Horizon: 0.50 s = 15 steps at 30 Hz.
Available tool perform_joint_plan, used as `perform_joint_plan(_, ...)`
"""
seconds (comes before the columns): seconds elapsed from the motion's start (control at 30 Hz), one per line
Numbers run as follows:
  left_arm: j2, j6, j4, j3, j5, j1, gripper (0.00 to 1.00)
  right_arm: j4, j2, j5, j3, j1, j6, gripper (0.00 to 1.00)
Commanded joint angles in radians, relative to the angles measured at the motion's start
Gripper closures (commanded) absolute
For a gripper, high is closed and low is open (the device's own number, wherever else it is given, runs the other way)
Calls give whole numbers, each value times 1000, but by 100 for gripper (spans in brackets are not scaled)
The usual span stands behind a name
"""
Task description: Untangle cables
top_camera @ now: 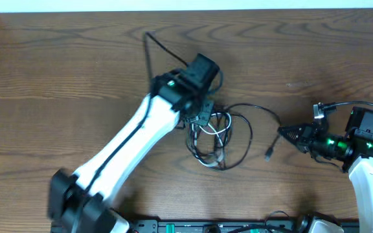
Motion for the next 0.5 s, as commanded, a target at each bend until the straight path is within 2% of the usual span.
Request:
perform_joint_plan(0.0, -96, -21, 19, 2, -3, 3, 93, -27, -15, 89, -1, -3, -90, 99)
perform_joint_plan(0.17, -157, -31, 31, 2, -2, 3, 92, -61, -15, 108, -1, -2, -110, 98)
perform_joint_plan(0.23, -162, -31, 32, 2, -2, 3, 92, -71, -15, 109, -1, 3, -116, 83)
perform_joint_plan(0.3, -158, -31, 29, 2, -2, 3, 92, -75, -15, 109, -1, 13, -116, 77)
perform_joint_plan(0.37, -152, -31, 24, 2, -2, 3, 83, -76, -15, 109, -1, 27, -116, 73)
perform_joint_plan(0.43, -148, -31, 23, 2, -2, 3, 65, -76, -15, 109, -1, 41, -116, 73)
perform_joint_plan(0.47, -146, -31, 23, 2, -2, 3, 51, -77, -15, 109, -1, 50, -116, 71)
